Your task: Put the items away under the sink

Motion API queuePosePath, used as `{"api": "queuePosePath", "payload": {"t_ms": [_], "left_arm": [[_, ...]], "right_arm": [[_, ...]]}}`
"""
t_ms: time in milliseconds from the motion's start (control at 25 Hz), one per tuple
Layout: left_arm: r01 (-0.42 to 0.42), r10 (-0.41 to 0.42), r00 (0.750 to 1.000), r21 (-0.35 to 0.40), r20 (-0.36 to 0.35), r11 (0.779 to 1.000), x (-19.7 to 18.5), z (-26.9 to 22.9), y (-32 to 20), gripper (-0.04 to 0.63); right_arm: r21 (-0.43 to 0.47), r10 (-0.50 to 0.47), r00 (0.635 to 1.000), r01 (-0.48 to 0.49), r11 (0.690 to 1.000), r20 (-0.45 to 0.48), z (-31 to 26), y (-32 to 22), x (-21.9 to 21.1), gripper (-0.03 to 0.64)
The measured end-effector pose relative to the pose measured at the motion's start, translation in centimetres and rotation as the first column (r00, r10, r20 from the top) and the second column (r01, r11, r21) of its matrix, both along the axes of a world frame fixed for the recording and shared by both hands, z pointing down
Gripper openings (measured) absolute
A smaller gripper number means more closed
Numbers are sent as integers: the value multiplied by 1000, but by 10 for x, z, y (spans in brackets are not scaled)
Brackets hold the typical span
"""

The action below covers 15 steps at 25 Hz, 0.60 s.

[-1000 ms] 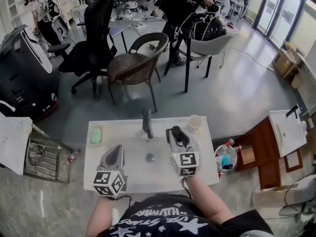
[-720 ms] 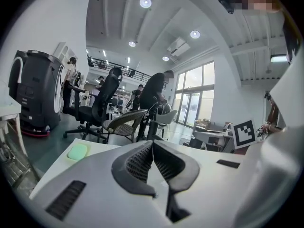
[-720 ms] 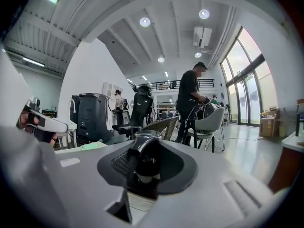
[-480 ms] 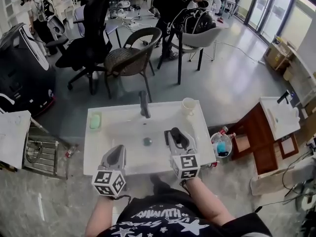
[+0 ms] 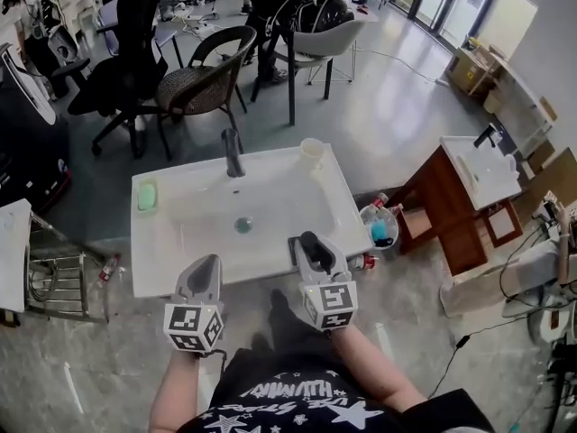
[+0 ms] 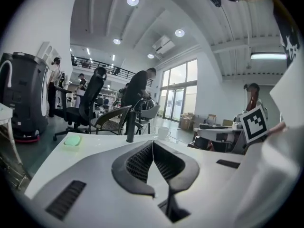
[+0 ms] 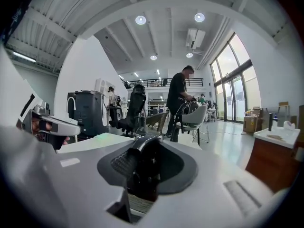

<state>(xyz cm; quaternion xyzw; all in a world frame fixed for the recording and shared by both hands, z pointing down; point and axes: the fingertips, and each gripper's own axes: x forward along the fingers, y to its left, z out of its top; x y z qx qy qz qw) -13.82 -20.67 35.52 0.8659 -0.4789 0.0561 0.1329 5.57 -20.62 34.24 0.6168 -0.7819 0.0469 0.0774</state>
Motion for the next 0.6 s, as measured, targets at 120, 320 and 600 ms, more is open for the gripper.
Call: {"api": "queuePosePath", "payload": {"t_ms": [120, 320, 600], "left_arm": [[-28, 28, 999, 13, 19, 1000, 10, 0, 9, 9], [-18, 18, 1000, -7, 6, 1000, 18, 6, 22, 9], [79, -80, 997, -51, -21, 996, 32, 11, 39, 9]], "right_arm": [[-21, -6, 1000, 6, 1000, 1, 6, 14, 1, 98], [-30, -28, 1000, 28, 999, 4, 12, 28, 8, 98], [-13, -99, 995, 99, 995, 20, 10, 44, 32, 97]]}}
